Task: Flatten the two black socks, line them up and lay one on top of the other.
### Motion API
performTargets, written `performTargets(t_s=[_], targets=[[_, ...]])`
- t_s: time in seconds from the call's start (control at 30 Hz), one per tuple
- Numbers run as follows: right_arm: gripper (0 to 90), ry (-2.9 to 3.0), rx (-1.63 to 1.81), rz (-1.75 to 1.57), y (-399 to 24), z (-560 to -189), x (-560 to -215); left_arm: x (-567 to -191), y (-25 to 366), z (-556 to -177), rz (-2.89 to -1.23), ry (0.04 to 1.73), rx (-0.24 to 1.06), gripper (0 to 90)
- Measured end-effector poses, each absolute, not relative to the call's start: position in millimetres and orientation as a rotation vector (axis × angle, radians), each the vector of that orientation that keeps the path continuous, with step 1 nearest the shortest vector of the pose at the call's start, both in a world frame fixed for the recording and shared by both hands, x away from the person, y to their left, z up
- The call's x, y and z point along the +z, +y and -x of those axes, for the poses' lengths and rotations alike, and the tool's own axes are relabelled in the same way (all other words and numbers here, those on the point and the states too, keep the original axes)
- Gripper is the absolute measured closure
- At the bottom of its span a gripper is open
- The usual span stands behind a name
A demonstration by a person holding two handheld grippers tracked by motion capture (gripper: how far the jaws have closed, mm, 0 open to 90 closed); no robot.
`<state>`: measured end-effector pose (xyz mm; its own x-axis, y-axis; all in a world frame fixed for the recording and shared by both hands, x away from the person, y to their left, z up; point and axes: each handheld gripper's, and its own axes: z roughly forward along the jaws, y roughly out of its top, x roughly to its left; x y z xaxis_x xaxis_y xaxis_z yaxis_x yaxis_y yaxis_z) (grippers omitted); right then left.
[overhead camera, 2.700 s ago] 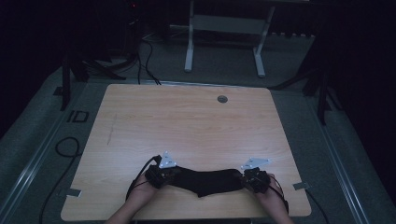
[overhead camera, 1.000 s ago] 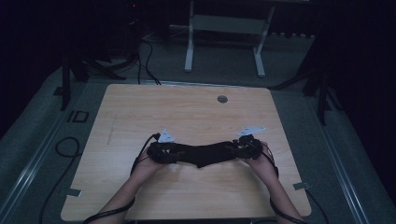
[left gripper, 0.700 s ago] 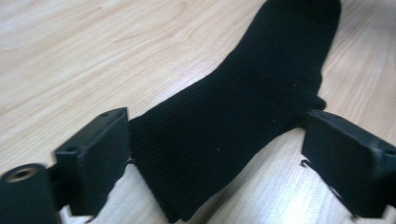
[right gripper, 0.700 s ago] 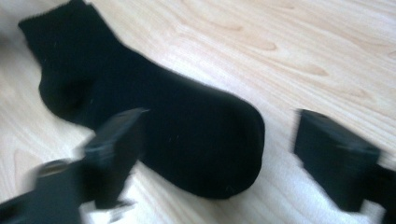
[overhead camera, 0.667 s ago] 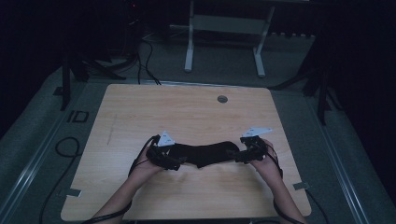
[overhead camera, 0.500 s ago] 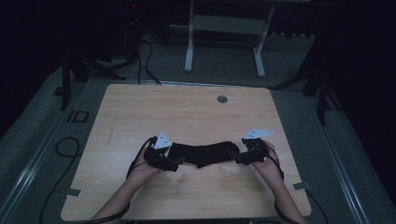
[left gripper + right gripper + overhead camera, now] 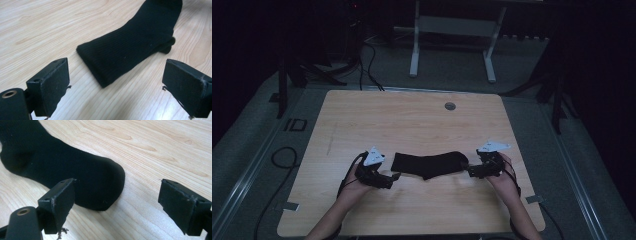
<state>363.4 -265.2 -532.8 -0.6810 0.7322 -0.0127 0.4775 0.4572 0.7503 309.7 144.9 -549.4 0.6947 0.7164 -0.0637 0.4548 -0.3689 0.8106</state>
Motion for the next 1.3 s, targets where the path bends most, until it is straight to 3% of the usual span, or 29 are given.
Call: performTargets(t_s=[1.3], targets=[[12.7,2.211,1.070,-1.191,-344.2,-304.6,-545.9,-560.3,238.4,-250.9,-1.896,1.070,0.462,7.9]])
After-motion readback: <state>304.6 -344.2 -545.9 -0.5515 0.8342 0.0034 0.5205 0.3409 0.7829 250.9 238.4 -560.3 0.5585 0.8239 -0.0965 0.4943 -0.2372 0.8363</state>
